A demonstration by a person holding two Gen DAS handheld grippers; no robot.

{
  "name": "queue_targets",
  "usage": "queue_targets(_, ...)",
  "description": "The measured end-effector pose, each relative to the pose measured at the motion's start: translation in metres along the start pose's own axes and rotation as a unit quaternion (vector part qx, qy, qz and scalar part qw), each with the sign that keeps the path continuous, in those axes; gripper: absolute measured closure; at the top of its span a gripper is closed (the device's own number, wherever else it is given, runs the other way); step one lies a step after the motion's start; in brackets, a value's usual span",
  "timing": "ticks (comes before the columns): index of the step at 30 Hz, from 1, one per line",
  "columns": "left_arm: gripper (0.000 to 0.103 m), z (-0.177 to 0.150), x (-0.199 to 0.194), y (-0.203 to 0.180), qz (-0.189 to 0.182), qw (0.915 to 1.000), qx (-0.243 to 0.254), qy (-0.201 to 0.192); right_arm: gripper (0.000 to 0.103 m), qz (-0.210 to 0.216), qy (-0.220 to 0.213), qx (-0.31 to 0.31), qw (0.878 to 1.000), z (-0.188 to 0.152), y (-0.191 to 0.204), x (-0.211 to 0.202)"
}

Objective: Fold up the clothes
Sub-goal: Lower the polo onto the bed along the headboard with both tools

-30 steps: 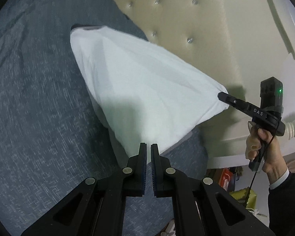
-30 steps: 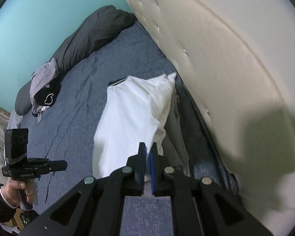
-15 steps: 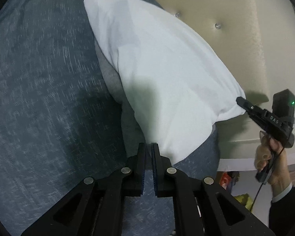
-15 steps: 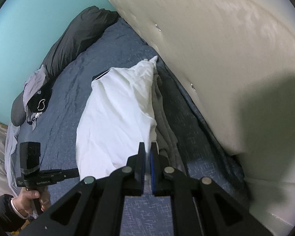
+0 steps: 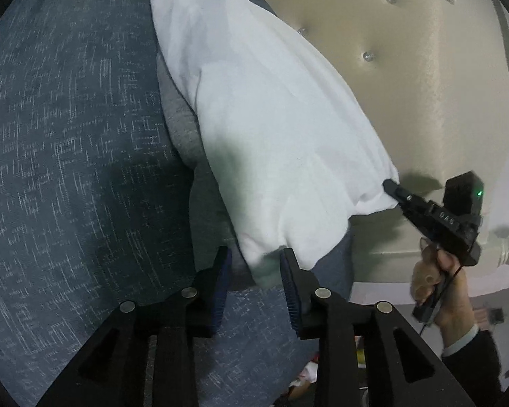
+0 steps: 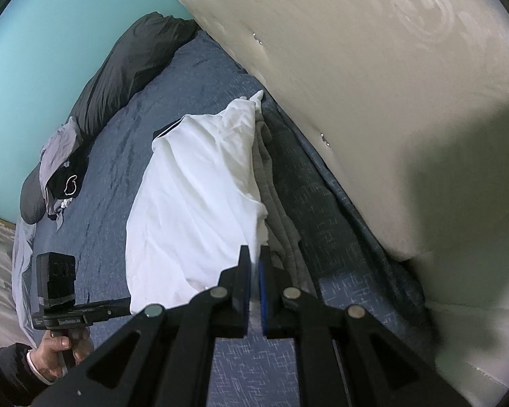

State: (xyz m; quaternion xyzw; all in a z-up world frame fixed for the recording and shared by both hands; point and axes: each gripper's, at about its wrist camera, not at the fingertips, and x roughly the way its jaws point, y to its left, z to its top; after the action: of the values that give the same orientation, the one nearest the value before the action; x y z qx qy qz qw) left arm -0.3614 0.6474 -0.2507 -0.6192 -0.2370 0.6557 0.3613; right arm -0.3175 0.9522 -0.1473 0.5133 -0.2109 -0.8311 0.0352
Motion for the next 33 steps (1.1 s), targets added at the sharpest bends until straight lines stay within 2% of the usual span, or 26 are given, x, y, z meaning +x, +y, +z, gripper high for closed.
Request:
queue_targets(8,0.072,0.006,0.002,0.000,-0.024,0.9997,-0.004,-0.004,0.099,0.002,0.000,0.003,1.000,-0.004,-0.001,0.001)
queue_targets(10,0.083,0.008,0.002,0.000,-0.023,0.9997,-0.005,-0.005,0.099,0.005,-0.001,0.008,1.000,-0.005,-0.002,0.001)
queue_targets(11,0.097,0.009,0.002,-0.001,-0.022,0.9997,-0.002,-0.006,0.099,0.007,-0.002,0.010,1.000,-0.005,-0.002,0.000)
queue_targets(23,0.098,0.014,-0.030,-0.009,-0.045,0.9987,0.024,-0.008,0.099,0.034,-0.021,0.017,0.999,-0.003,0.003,-0.025)
queue_targets(28,0.098,0.014,-0.021,-0.001,-0.035,0.9991,0.023,0.002,0.100,0.021,-0.012,0.055,0.998,-0.010,-0.023,-0.019)
queue_targets(31,0.098,0.012,-0.015,0.005,-0.028,0.9994,0.017,0.005,0.099,0.038,-0.012,0.078,0.996,-0.018,-0.030,-0.011)
queue_targets(33,0.098,0.011,-0.014,0.008,-0.027,0.9995,0.013,0.005,0.099,0.044,-0.029,0.085,0.995,-0.020,-0.029,-0.013)
